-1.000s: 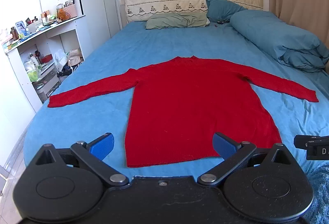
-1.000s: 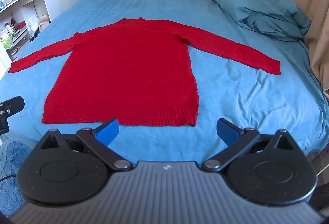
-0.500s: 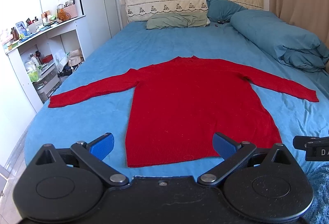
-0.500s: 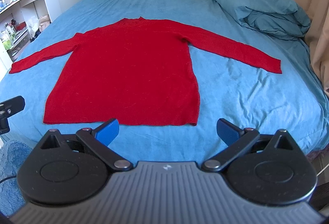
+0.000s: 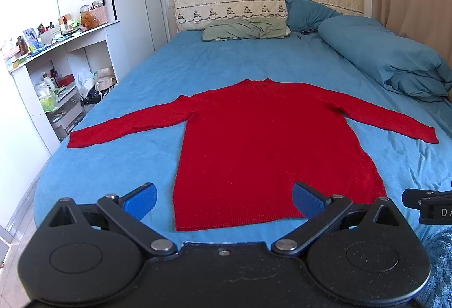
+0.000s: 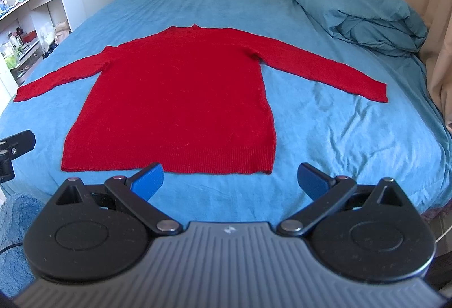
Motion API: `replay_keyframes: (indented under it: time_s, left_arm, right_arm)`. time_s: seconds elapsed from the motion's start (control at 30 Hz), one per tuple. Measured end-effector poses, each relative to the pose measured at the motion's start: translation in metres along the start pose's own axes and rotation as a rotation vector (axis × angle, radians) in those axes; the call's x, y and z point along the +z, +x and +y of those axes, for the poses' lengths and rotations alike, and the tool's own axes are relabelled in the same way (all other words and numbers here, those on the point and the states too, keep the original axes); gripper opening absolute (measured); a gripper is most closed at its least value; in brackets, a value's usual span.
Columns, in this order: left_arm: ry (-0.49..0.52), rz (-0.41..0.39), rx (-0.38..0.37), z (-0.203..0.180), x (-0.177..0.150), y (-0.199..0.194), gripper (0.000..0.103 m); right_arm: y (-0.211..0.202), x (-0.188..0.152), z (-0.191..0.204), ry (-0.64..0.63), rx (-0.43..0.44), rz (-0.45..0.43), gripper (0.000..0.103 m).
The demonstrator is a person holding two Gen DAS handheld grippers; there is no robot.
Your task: Fold small clothes
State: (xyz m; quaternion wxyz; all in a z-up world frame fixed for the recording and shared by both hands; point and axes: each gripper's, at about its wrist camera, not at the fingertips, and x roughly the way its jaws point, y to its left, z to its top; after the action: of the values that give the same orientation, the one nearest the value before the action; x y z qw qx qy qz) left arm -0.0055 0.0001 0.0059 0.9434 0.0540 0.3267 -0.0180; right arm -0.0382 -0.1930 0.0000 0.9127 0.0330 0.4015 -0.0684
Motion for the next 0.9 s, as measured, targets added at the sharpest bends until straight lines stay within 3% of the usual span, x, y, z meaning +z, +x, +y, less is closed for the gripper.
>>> replay_keyframes:
  time_s: [0.9]
  left_arm:
    - [-0.008,0.005,0.008,-0.0004,0.0020,-0.0020,0.103]
  right_arm:
    - [-0.0007,0.0009,-0.0017,-0.004,-0.003,0.000,0.103]
